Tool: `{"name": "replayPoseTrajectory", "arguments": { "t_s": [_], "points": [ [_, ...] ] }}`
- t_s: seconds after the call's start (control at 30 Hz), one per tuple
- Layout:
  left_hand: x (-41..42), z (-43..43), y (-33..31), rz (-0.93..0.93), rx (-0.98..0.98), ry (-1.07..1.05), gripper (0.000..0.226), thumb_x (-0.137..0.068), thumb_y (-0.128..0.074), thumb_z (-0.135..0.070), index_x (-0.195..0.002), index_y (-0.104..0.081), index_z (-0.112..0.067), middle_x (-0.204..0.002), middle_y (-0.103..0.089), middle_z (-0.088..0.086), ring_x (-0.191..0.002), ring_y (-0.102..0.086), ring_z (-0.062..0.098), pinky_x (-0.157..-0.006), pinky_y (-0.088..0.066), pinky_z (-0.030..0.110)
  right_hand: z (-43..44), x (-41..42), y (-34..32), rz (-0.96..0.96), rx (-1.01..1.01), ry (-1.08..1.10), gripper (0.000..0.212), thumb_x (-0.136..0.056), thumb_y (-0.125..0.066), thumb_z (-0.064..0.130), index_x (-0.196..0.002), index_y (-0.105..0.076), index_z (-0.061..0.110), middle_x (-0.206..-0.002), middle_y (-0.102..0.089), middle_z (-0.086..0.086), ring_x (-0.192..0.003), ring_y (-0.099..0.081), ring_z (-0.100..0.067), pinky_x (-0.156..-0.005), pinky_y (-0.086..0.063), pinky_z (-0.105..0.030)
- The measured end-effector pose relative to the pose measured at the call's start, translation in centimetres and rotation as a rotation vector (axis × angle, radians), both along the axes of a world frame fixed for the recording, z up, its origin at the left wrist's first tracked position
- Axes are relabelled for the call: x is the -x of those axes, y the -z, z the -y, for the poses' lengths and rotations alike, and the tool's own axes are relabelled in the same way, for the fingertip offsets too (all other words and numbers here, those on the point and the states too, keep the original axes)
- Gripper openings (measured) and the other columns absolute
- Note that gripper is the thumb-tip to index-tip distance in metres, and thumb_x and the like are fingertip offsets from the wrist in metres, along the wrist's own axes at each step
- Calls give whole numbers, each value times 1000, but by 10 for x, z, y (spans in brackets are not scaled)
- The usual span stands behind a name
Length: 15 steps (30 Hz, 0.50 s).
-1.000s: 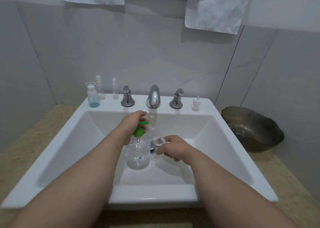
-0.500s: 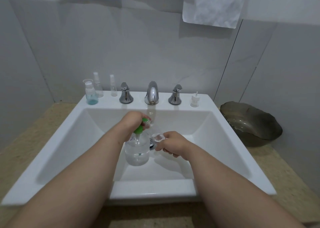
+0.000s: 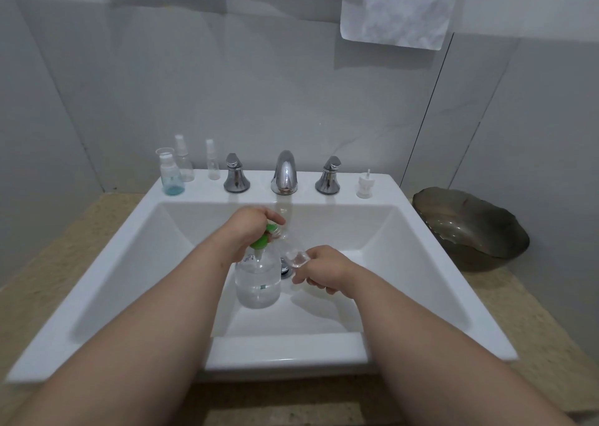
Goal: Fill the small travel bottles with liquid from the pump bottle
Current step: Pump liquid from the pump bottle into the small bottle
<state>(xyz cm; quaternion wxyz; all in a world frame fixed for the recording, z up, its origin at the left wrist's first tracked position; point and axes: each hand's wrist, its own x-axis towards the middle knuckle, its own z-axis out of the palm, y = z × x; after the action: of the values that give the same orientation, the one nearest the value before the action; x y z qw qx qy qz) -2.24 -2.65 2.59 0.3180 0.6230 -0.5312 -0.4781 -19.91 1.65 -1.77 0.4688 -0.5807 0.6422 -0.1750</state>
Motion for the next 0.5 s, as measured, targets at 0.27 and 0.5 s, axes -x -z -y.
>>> {"name": "replayPoseTrajectory", "arguments": {
  "t_s": [0.27, 0.5],
  "points": [
    [-5, 8, 8, -352, -105, -114, 24, -100, -61, -26, -99, -70, -4, -77, -64, 8, -68, -65, 21, -55, -48, 23, 2, 0, 0, 31, 18, 12, 17, -74, -72, 17, -87, -61, 19, -68, -47, -2, -57, -35, -18, -49, -25, -25],
    [-4, 6, 7, -257, -106, -116, 15, -96, -56, -9, -98, -69, -3, -82, -65, 16, -80, -61, 27, -59, -43, 27, 2, 0, 0, 34, 15, 20, 16, -74, -73, 16, -85, -62, 19, -68, -47, -1, -57, -34, -18, -49, -24, -24]
  ]
}}
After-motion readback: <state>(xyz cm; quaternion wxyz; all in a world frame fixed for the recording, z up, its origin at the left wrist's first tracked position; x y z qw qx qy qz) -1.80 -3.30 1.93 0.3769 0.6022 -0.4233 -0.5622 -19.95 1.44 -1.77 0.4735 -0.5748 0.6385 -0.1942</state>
